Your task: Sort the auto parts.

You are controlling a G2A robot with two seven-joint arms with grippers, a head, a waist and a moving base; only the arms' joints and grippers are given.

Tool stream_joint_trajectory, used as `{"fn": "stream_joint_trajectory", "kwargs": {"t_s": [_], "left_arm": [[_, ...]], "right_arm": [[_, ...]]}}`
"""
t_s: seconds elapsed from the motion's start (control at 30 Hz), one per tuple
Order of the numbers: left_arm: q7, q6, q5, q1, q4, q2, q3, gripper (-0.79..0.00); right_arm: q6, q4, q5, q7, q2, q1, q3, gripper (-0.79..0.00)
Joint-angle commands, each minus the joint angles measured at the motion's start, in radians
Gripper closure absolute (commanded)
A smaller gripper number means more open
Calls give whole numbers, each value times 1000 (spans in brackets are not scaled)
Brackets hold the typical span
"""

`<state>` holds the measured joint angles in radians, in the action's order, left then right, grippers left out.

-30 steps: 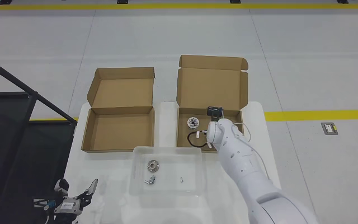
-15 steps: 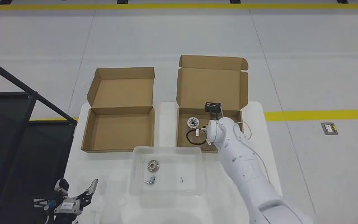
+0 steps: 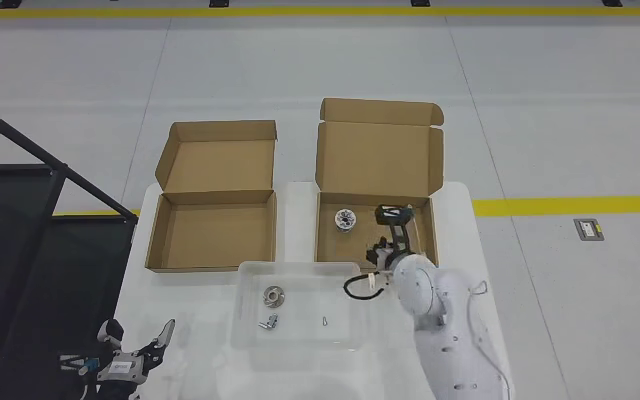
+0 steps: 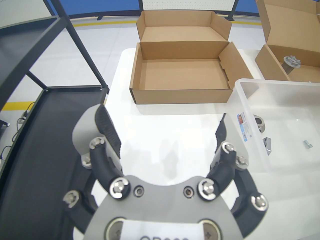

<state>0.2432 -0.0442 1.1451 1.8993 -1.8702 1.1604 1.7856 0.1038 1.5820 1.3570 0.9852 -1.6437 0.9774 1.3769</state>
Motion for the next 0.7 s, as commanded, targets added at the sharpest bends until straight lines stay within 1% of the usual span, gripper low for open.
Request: {"fn": "stream_joint_trajectory", "kwargs": {"t_s": [0.0, 0.1, 0.13, 0.2, 0.27, 0.43, 0.57, 0.63, 0.67], "left_arm": [[0, 0, 0, 0, 0, 0, 0, -785], [0, 0, 0, 0, 0, 0, 0, -785], [0, 0, 0, 0, 0, 0, 0, -785], [0, 0, 0, 0, 0, 0, 0, -785], [0, 0, 0, 0, 0, 0, 0, -785], [0, 0, 0, 0, 0, 0, 0, -785], [0, 0, 0, 0, 0, 0, 0, -785], [0, 0, 0, 0, 0, 0, 0, -785], [0, 0, 0, 0, 0, 0, 0, -785]], "right_arm": [[-69, 62, -10, 19, 3, 38, -31, -249], [-122, 117, 22, 61, 6, 73, -89, -231], [-123, 127, 44, 84, 6, 80, -116, -228], [-123, 137, 94, 123, 4, 83, -178, -246], [-110, 126, 138, 164, 0, 73, -239, -237], [-95, 57, 191, 253, -11, 25, -325, -268], [-67, -36, 180, 323, -25, -30, -377, -329], [-44, -80, 176, 355, -34, -61, -402, -329], [-32, -100, 174, 370, -39, -75, -417, -317]]}}
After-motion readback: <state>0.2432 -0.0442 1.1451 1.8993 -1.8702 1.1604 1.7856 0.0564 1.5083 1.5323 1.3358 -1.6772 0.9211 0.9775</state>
